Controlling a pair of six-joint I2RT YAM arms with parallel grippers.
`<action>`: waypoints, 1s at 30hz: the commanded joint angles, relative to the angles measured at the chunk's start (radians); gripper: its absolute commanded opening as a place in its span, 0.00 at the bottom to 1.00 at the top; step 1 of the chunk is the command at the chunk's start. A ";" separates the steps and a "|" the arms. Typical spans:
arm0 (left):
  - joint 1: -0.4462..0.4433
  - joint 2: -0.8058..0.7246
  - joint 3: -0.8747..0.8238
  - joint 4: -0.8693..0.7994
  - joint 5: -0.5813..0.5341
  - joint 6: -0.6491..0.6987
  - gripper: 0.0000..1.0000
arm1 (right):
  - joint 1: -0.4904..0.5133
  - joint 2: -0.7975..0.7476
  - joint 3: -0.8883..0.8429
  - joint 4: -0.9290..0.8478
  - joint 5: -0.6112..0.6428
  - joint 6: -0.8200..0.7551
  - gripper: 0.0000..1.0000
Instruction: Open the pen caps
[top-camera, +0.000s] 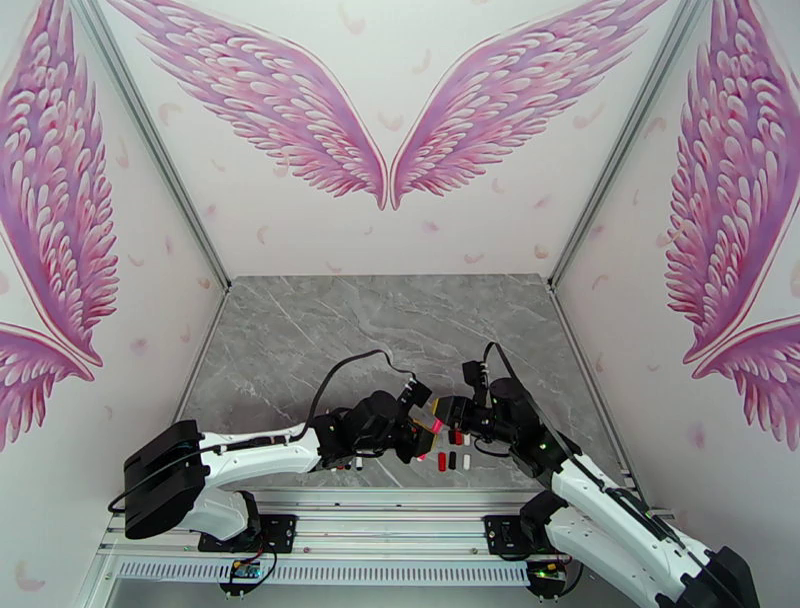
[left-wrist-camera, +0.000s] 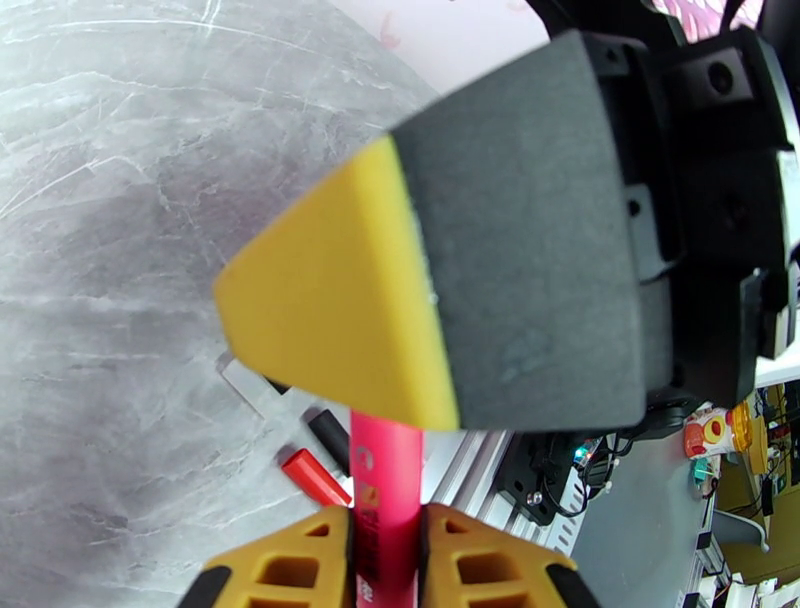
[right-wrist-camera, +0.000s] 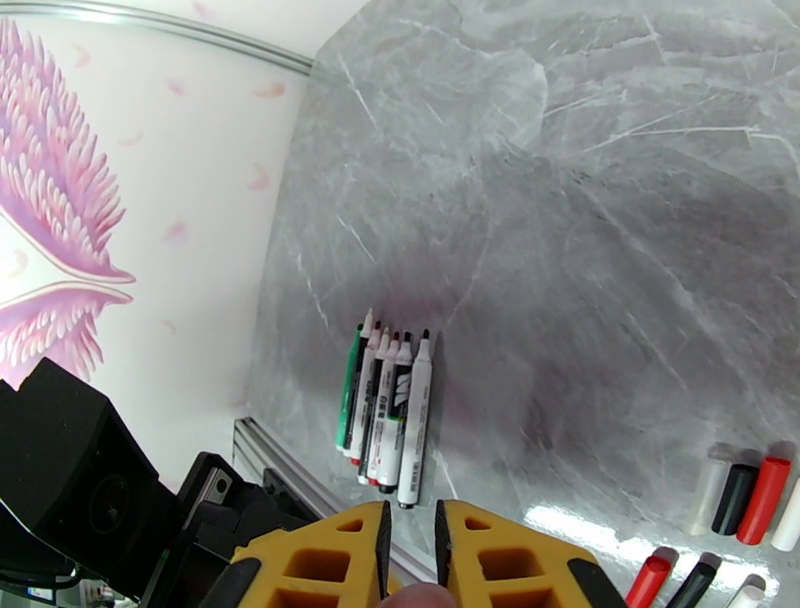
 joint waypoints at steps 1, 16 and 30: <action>-0.005 -0.006 0.006 0.024 0.011 -0.005 0.22 | 0.007 -0.015 0.031 -0.001 0.000 -0.001 0.19; 0.002 0.009 -0.011 0.100 0.028 -0.052 0.34 | 0.007 -0.020 0.038 0.030 -0.043 0.039 0.17; 0.013 0.044 -0.006 0.131 0.063 -0.076 0.29 | 0.007 -0.021 0.038 0.066 -0.078 0.069 0.16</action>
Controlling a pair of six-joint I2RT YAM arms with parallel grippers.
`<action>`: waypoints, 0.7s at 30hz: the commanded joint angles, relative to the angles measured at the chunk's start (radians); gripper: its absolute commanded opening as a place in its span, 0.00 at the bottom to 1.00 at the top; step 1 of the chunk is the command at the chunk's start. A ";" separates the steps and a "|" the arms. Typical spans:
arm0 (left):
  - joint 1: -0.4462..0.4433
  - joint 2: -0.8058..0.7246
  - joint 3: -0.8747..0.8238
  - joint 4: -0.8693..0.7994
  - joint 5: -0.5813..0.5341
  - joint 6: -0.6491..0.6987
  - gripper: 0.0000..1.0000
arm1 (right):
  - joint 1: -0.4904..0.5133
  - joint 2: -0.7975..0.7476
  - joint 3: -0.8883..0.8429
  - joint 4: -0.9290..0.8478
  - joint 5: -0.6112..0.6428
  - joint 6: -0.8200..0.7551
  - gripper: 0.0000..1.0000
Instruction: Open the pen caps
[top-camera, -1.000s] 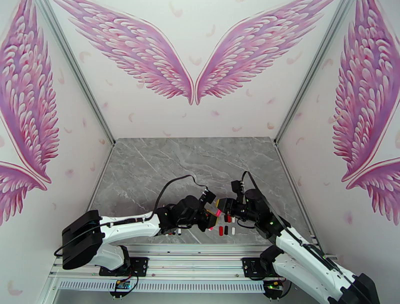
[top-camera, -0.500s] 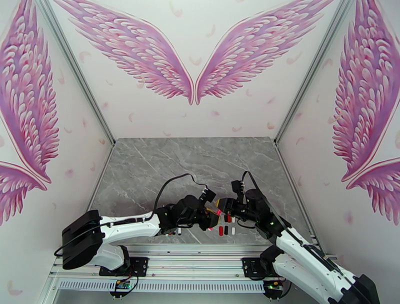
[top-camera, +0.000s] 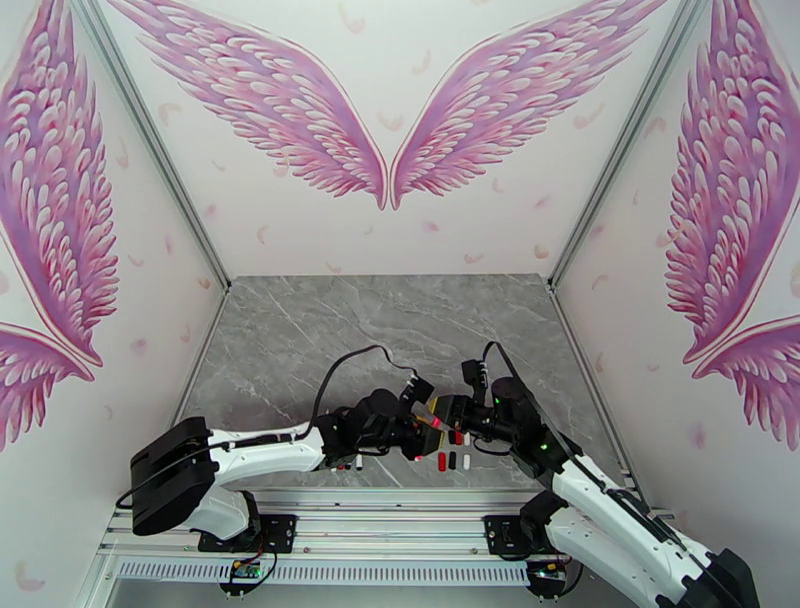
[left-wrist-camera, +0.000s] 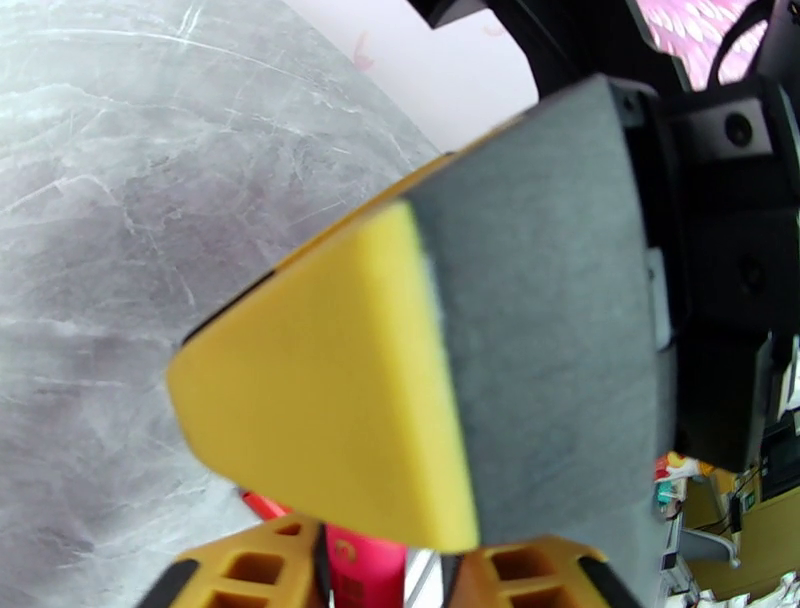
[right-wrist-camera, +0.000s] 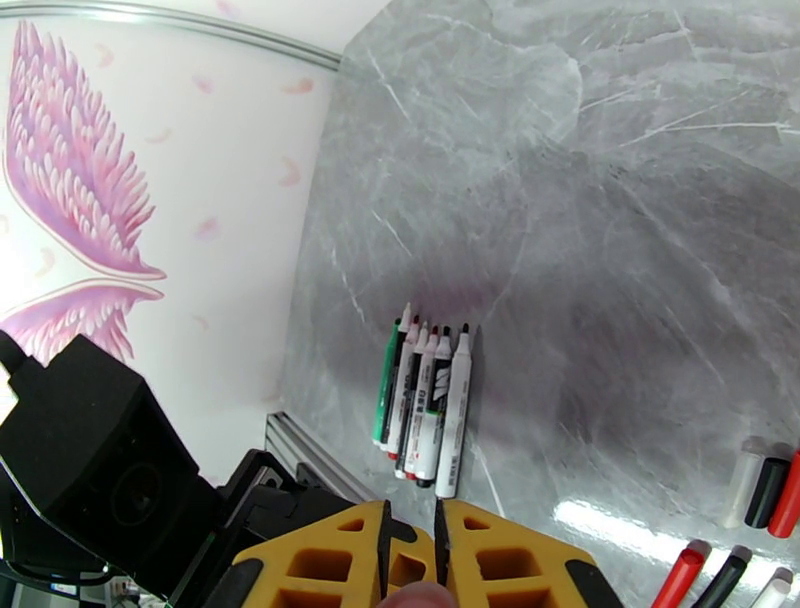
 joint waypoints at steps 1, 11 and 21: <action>0.006 0.011 -0.004 0.025 0.018 -0.005 0.26 | 0.006 -0.013 0.036 0.031 -0.020 0.015 0.16; 0.003 -0.040 -0.045 0.001 0.005 0.034 0.10 | 0.005 -0.007 0.100 -0.015 0.036 0.000 0.15; -0.032 -0.060 -0.048 -0.059 -0.012 0.071 0.10 | -0.001 0.002 0.186 -0.094 0.133 -0.029 0.13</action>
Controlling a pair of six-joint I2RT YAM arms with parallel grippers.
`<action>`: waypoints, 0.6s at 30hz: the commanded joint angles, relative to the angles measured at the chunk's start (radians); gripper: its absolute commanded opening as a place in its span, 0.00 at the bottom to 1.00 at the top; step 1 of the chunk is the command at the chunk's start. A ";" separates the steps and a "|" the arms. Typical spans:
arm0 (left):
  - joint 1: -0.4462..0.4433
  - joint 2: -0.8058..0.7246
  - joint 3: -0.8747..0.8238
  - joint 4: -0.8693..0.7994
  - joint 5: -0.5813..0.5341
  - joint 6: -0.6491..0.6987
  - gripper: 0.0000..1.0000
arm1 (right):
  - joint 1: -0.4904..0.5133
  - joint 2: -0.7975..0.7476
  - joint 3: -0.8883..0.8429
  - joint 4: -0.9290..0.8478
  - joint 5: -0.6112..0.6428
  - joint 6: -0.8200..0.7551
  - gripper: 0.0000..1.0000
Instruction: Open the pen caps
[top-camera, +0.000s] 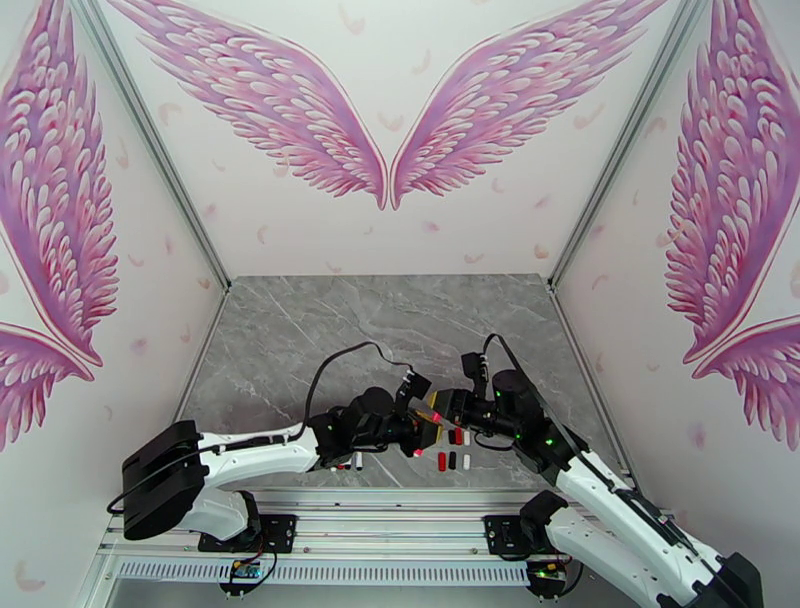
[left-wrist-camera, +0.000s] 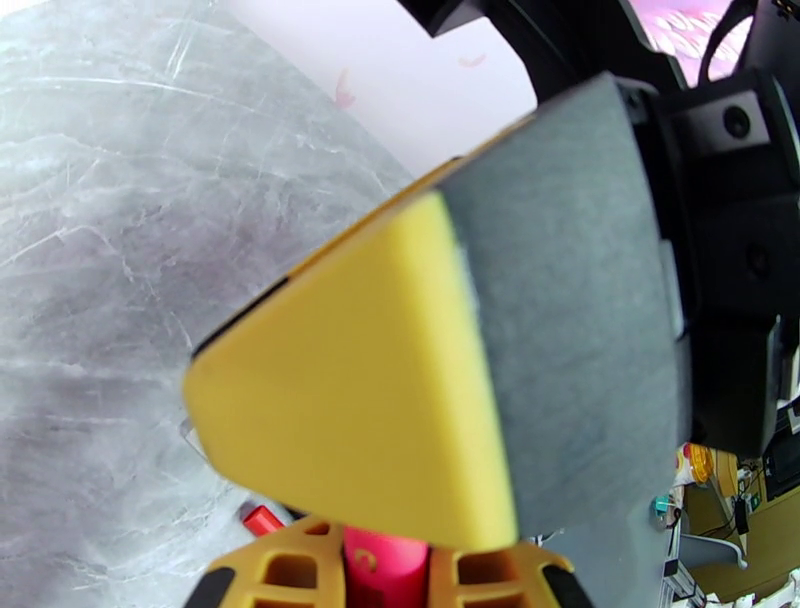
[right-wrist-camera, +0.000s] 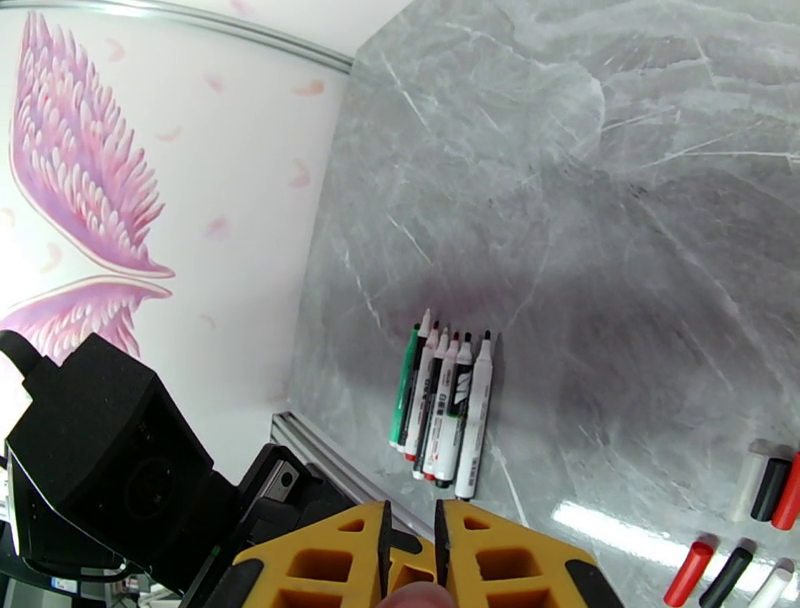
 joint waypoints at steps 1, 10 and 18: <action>-0.034 -0.017 -0.031 -0.110 0.002 0.043 0.10 | -0.013 0.002 0.083 0.013 0.108 -0.009 0.13; -0.084 -0.023 0.002 -0.216 -0.125 0.084 0.08 | -0.036 0.011 0.131 -0.058 0.189 -0.018 0.12; -0.098 -0.023 0.013 -0.215 -0.131 0.080 0.06 | -0.041 -0.001 0.126 -0.081 0.239 -0.004 0.11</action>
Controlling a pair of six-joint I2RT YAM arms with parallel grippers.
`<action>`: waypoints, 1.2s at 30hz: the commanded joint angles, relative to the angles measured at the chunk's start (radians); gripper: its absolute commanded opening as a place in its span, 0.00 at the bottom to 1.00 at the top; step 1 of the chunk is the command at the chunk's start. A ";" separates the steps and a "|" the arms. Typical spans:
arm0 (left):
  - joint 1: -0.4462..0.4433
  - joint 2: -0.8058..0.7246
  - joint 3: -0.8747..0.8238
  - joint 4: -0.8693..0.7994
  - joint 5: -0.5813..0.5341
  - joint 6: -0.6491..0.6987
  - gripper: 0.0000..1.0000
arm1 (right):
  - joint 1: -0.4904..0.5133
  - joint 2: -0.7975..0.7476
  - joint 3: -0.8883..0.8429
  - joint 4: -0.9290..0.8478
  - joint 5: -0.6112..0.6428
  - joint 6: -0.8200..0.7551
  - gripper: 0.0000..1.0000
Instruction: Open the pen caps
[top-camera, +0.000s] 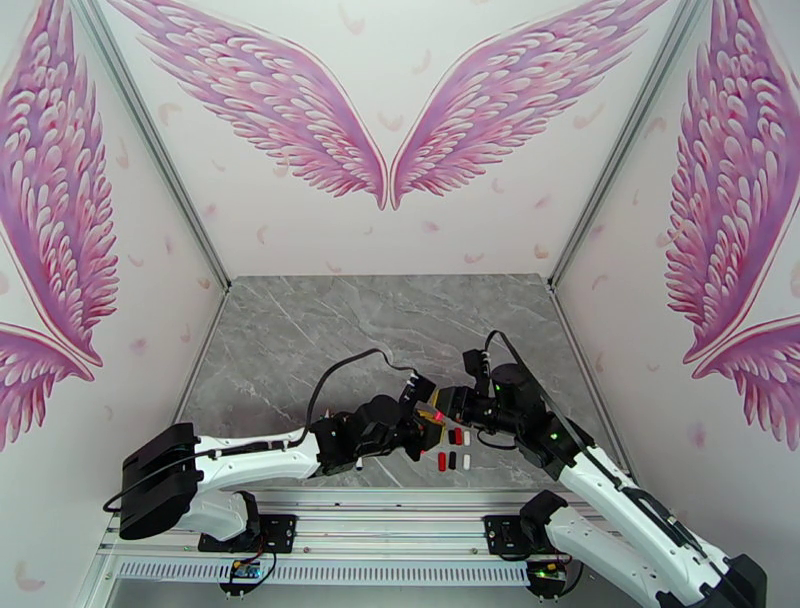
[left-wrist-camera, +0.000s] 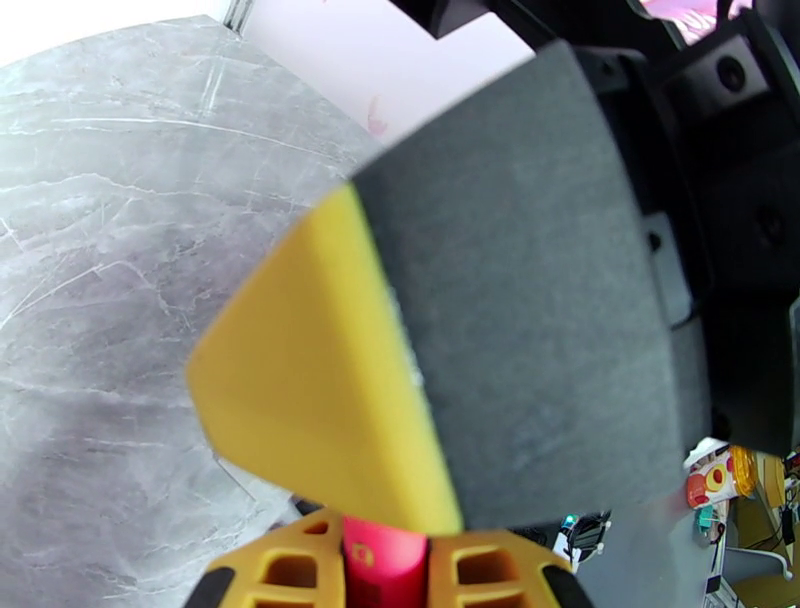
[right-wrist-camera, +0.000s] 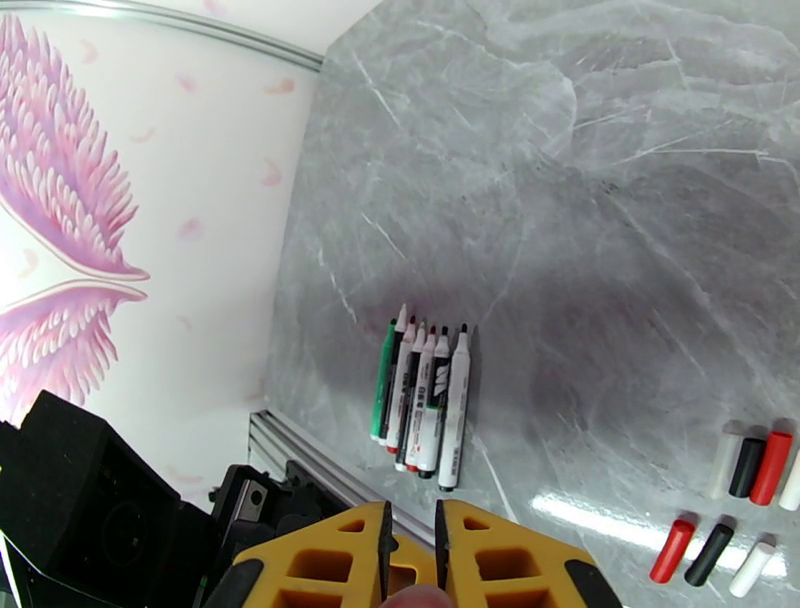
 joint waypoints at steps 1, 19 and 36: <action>-0.030 -0.018 -0.026 -0.142 0.055 0.019 0.06 | -0.043 -0.021 0.040 0.067 0.189 0.025 0.11; -0.011 -0.029 -0.117 0.057 0.210 -0.034 0.06 | -0.070 -0.027 -0.029 0.312 -0.007 -0.017 0.11; -0.075 -0.006 -0.068 -0.055 -0.006 0.009 0.06 | -0.079 -0.008 0.007 0.226 0.127 -0.004 0.11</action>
